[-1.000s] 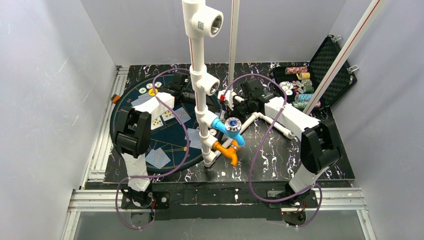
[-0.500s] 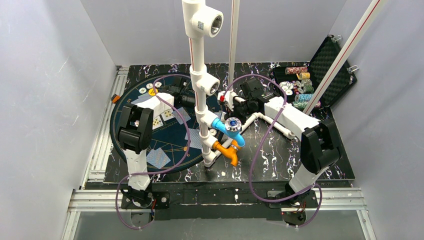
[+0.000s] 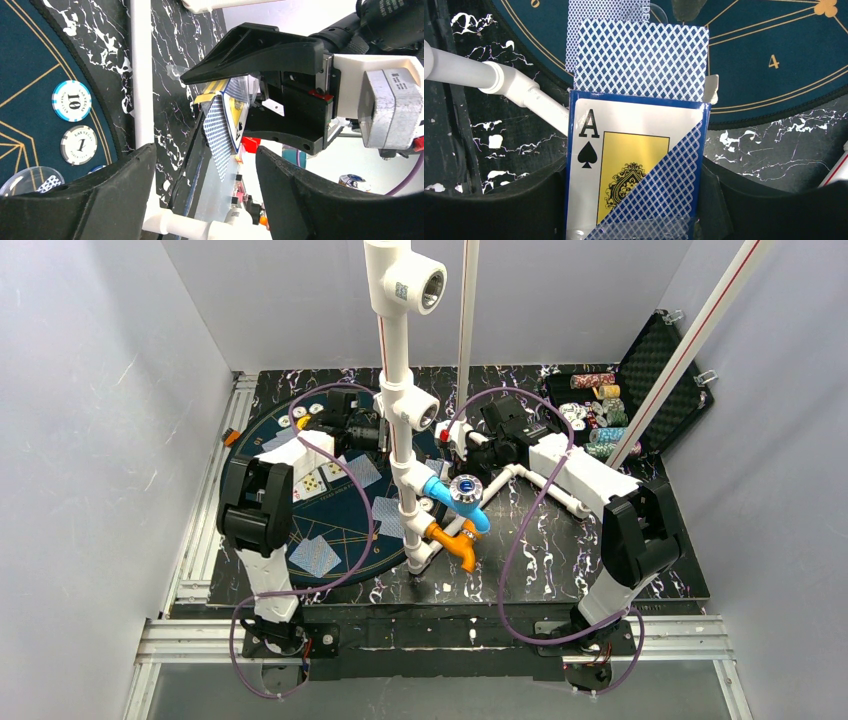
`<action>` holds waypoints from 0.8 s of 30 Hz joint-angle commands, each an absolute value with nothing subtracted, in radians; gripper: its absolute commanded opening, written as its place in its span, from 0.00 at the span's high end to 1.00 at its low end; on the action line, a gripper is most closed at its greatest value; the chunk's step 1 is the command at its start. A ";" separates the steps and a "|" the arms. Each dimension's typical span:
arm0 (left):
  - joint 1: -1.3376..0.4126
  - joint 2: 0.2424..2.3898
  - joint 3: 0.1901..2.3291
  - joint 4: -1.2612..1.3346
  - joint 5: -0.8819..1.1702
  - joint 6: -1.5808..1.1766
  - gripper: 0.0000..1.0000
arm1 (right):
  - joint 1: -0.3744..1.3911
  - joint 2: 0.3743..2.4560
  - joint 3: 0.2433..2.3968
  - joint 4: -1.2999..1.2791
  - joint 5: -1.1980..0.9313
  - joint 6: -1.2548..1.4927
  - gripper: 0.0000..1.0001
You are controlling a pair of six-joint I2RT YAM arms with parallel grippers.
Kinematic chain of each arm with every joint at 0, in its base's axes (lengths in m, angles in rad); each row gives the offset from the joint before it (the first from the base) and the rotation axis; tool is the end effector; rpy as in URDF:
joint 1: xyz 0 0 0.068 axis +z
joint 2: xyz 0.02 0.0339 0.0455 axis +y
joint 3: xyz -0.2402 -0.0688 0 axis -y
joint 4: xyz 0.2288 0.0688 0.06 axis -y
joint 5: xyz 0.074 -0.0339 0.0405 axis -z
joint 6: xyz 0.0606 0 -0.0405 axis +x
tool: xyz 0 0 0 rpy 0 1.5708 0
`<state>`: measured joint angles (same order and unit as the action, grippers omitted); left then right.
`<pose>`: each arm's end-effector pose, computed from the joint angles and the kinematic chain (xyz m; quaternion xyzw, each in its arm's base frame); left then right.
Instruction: Distribute texas hold em gaming equipment
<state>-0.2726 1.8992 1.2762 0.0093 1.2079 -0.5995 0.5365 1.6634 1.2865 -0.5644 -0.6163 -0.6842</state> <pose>0.3665 -0.1613 0.2011 0.1391 0.7635 -0.6170 0.1306 0.2827 0.2089 0.2245 -0.5963 0.6887 0.2658 0.3155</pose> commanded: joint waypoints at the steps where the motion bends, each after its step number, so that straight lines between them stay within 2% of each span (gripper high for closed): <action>1: -0.293 1.818 1.258 0.052 1.207 -0.620 0.29 | 0.536 1.640 1.323 -0.522 -0.650 -0.686 0.99; 7: -0.364 1.861 1.235 0.046 1.247 -0.607 0.34 | 0.537 1.643 1.342 -0.518 -0.672 -0.673 0.99; 9: -0.363 1.897 1.241 0.046 1.281 -0.621 0.42 | 0.535 1.642 1.344 -0.521 -0.677 -0.672 0.99; 10: -0.352 1.932 1.243 0.047 1.308 -0.645 0.55 | 0.535 1.635 1.339 -0.524 -0.679 -0.673 0.99; 11: -0.348 1.930 1.237 0.049 1.308 -0.644 0.58 | 0.535 1.632 1.337 -0.526 -0.680 -0.674 0.99; 16: -0.342 1.905 1.221 0.051 1.315 -0.634 0.67 | 0.529 1.623 1.330 -0.529 -0.690 -0.677 0.99; 19: -0.332 1.898 1.212 0.051 1.309 -0.640 0.77 | 0.525 1.621 1.327 -0.525 -0.695 -0.675 0.99; 24: -0.311 1.885 1.210 0.051 1.305 -0.640 0.80 | 0.522 1.618 1.321 -0.526 -0.690 -0.678 0.99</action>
